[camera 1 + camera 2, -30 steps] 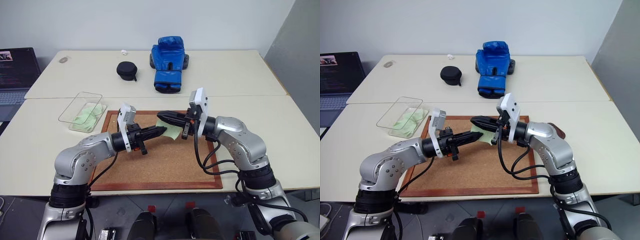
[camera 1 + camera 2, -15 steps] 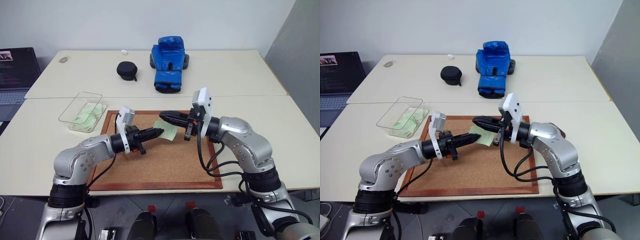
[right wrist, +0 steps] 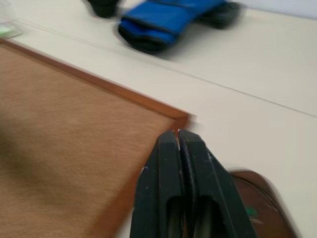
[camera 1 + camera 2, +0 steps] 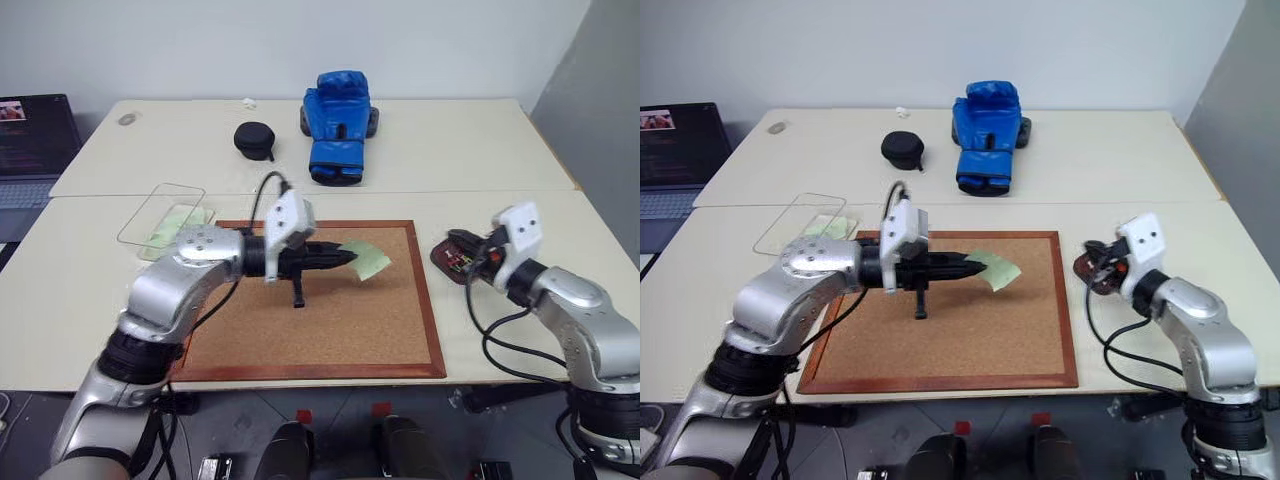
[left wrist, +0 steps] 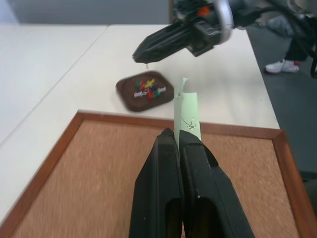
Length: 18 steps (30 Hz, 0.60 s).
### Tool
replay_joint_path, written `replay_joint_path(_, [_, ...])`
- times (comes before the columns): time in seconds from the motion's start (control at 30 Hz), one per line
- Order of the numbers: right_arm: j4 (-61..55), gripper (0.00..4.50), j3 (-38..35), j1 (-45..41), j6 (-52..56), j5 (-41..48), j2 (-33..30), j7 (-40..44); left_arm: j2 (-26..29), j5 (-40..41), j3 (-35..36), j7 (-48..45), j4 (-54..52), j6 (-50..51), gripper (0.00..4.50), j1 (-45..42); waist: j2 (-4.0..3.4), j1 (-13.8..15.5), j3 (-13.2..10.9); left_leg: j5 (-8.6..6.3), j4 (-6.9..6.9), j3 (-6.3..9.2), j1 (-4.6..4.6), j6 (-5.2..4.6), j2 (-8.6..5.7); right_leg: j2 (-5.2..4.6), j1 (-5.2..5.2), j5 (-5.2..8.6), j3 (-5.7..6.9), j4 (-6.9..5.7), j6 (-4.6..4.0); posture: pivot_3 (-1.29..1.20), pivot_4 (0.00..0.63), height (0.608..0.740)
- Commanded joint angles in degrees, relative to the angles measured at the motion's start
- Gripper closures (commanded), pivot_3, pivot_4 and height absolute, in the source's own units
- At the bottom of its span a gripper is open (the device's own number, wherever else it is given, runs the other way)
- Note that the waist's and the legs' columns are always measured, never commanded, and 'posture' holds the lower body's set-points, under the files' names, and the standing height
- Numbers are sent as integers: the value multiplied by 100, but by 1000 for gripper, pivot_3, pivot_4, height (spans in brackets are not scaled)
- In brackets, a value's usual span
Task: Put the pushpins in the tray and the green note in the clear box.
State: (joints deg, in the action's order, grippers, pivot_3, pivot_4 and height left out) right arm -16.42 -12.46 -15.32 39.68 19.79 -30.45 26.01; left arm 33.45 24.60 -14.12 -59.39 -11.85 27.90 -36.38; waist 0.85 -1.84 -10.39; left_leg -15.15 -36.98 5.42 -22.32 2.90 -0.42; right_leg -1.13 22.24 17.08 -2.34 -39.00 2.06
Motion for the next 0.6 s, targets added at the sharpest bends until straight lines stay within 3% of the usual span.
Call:
replay_joint_path(0.03, [422, 4500, -308, -219, 70, 145, 116, -190, -289, -566, -340, -57, 515, -700, 4472, -213, 0, -17, 0, 0, 1, -9, 6, 0, -1, 3, -1, 0, -4, -1, 0, 0, 150, 740])
replay_joint_path(0.23, [1456, 4500, -276, -813, -16, 212, 297, -116, -425, -842, -478, -211, 822, -1001, 4472, -64, -1, -78, -1, -1, 4, -24, 15, -1, 1, 14, 2, 0, -15, -6, 0, 0, 150, 740])
replay_joint_path(0.6, [2118, 4500, -22, -1083, -282, 147, 433, -9, -322, -903, -190, -101, 617, -890, 4472, 194, -1, -22, -1, 0, -1, -16, 5, -2, 6, -4, 1, -1, -13, -4, 0, 0, 150, 740])
